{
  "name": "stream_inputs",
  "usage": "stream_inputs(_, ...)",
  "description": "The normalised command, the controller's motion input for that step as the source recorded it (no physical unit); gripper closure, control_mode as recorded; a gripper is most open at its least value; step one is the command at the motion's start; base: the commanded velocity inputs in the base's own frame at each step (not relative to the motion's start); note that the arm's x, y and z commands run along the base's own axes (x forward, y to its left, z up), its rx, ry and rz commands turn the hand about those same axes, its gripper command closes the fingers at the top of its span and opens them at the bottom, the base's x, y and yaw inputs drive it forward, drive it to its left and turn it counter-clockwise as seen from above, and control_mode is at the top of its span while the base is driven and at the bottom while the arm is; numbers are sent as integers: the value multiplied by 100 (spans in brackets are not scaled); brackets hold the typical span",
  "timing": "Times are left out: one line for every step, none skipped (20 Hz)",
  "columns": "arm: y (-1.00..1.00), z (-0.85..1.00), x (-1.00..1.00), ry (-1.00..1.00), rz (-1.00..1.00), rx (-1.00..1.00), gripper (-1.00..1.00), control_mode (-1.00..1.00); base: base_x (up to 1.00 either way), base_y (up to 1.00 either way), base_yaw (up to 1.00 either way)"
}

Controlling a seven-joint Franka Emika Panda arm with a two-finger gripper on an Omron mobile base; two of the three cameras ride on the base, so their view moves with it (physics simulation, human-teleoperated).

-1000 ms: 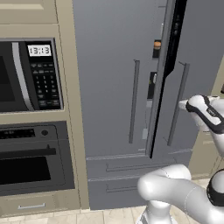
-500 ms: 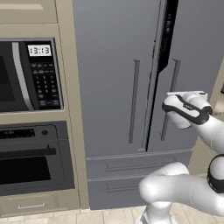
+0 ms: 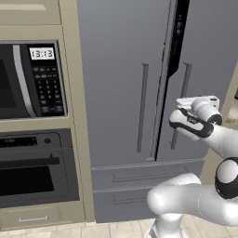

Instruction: Place the lime in the correct fridge rack based on whether it is a fruit or vegetable. Finally, close the fridge door.

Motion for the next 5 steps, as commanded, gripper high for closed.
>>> stream_inputs(0,51,64,0,-6,0,-100,-100,0,0,0)
stream_inputs(0,44,58,0,-7,0,-100,-100,0,0,0)
stream_inputs(0,33,48,0,-7,0,-100,-100,0,0,0)
stream_inputs(0,19,31,0,-5,0,-100,-100,0,0,0)
stream_inputs(0,14,3,0,0,0,-100,-100,0,0,0)
